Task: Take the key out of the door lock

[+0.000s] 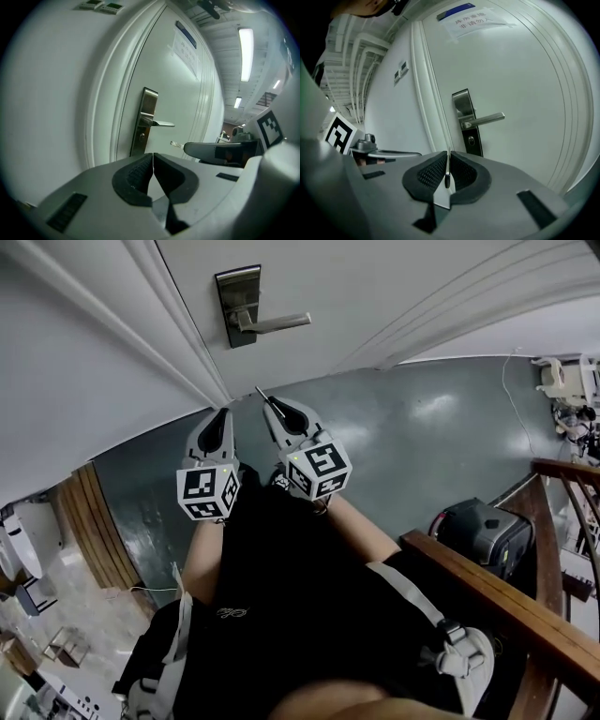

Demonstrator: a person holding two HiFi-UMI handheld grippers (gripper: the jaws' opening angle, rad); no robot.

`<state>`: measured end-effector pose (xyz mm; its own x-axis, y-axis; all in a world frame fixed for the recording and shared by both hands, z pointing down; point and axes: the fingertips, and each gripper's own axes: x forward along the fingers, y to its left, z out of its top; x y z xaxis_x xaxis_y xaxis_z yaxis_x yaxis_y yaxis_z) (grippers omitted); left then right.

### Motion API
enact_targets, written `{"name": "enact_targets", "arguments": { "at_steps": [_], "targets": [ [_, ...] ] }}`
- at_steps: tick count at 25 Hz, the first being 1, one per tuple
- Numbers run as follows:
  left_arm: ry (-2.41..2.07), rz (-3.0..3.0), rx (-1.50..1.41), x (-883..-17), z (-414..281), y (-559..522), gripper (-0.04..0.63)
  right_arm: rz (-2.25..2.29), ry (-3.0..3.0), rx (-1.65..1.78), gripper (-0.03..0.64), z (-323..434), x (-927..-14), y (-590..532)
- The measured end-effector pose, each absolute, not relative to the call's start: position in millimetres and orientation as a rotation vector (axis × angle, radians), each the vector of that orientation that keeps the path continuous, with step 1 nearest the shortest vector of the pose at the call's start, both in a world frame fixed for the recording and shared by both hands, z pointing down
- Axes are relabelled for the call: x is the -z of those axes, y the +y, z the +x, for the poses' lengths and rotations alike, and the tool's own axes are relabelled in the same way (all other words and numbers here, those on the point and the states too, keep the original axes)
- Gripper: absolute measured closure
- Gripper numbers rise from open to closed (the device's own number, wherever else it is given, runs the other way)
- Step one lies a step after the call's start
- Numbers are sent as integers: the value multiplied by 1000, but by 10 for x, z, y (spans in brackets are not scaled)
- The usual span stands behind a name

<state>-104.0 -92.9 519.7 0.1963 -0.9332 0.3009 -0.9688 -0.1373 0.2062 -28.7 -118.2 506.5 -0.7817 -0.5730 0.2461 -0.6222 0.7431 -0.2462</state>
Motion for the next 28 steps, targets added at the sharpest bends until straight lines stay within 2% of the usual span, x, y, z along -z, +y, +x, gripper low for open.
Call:
{"name": "enact_targets", "arguments": {
  "at_steps": [6,18,28],
  "targets": [
    [-1908,2141,-102,-4832,-935,-696,571,927,-2850,-259,586,-171,-4675,-1002],
    [-2156,2205,50,-3761,-889,-437,571,988,-2970,-65,586,-32,-3831,-895],
    [-2151,2236,47,-3643,-821,-468,571,1069,-2998,0,586,90,-3568,-963]
  ]
}}
